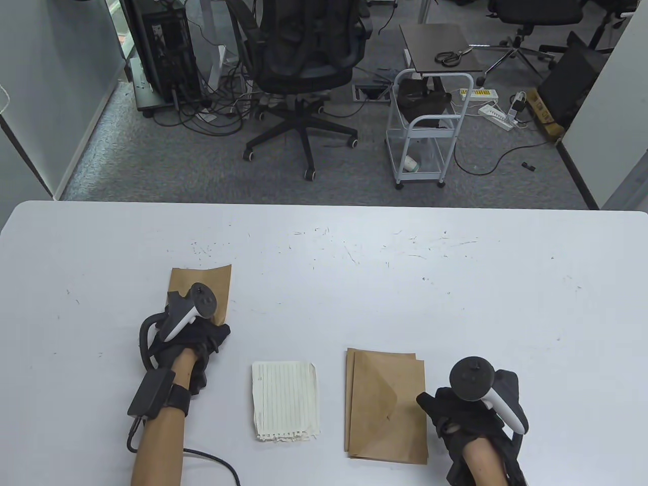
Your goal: Pull paper from envelopes and stack
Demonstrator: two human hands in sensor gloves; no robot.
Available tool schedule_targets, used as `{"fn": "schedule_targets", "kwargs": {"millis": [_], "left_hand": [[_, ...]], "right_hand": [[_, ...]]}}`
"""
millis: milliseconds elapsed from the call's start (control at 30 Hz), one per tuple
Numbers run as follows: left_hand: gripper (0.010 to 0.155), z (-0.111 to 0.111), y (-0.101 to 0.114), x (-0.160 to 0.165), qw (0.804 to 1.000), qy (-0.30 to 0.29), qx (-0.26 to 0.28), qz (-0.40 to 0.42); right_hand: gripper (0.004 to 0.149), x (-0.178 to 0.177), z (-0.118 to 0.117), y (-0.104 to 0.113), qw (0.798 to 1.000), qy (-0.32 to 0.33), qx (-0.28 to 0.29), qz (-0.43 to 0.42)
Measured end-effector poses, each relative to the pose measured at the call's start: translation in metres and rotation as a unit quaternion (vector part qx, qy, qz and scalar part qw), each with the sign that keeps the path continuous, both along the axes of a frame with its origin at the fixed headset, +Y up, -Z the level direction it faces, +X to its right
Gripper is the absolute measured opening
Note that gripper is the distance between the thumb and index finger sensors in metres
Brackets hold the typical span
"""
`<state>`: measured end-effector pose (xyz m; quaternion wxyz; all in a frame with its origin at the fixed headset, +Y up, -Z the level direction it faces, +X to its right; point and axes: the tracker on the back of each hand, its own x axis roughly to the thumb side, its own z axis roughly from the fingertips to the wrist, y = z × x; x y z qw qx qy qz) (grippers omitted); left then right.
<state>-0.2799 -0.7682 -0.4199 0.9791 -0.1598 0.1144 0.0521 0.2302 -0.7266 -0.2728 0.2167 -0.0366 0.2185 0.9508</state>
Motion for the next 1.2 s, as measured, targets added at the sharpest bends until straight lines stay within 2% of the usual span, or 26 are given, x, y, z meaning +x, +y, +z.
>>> {"fn": "schedule_targets", "kwargs": {"millis": [67, 167, 233, 400, 500, 633, 733, 767, 867, 967, 1033, 1100, 1200], "left_hand": [[0.084, 0.001, 0.004, -0.003, 1.0, 0.005, 0.027, 0.014], [0.069, 0.005, 0.014, -0.008, 0.993, 0.028, 0.102, 0.057], [0.065, 0.009, 0.017, -0.012, 0.989, 0.037, 0.126, 0.073], [0.064, 0.025, 0.028, -0.015, 0.979, 0.038, 0.192, 0.063], [0.065, 0.037, 0.046, -0.006, 0.97, 0.0, 0.232, 0.071], [0.065, 0.063, 0.087, 0.035, 0.946, -0.077, 0.306, 0.07], [0.065, 0.1, 0.125, 0.085, 0.915, -0.154, 0.369, 0.052], [0.065, 0.107, 0.13, 0.094, 0.909, -0.167, 0.378, 0.049], [0.065, 0.149, 0.154, 0.14, 0.878, -0.219, 0.424, 0.018], [0.065, 0.185, 0.165, 0.176, 0.851, -0.252, 0.461, -0.003], [0.065, 0.198, 0.167, 0.192, 0.839, -0.267, 0.474, 0.007], [0.065, 0.21, 0.166, 0.207, 0.838, -0.271, 0.474, 0.013], [0.065, 0.221, 0.158, 0.228, 0.836, -0.28, 0.472, 0.015]], "right_hand": [[0.053, 0.0, 0.0, 0.0, 1.0, 0.002, 0.004, -0.002], [0.053, 0.0, 0.0, 0.001, 1.0, 0.003, 0.007, -0.002], [0.053, -0.001, 0.0, 0.0, 1.0, 0.003, 0.007, -0.003], [0.053, 0.0, 0.0, 0.0, 1.0, 0.002, 0.013, -0.004], [0.054, -0.002, 0.002, 0.003, 1.0, -0.007, 0.024, 0.016], [0.057, -0.013, 0.008, 0.012, 0.997, 0.015, 0.079, 0.016], [0.065, -0.02, 0.01, 0.013, 0.992, 0.031, 0.124, -0.001], [0.066, -0.021, 0.01, 0.013, 0.992, 0.029, 0.126, 0.004], [0.069, -0.02, 0.01, 0.013, 0.991, 0.035, 0.128, 0.005], [0.072, -0.019, 0.01, 0.015, 0.983, 0.061, 0.158, -0.066], [0.075, -0.019, 0.013, 0.018, 0.975, 0.064, 0.178, -0.116], [0.078, -0.021, 0.017, 0.024, 0.963, 0.081, 0.2, -0.162], [0.084, -0.028, 0.021, 0.029, 0.927, 0.143, 0.223, -0.264]]}}
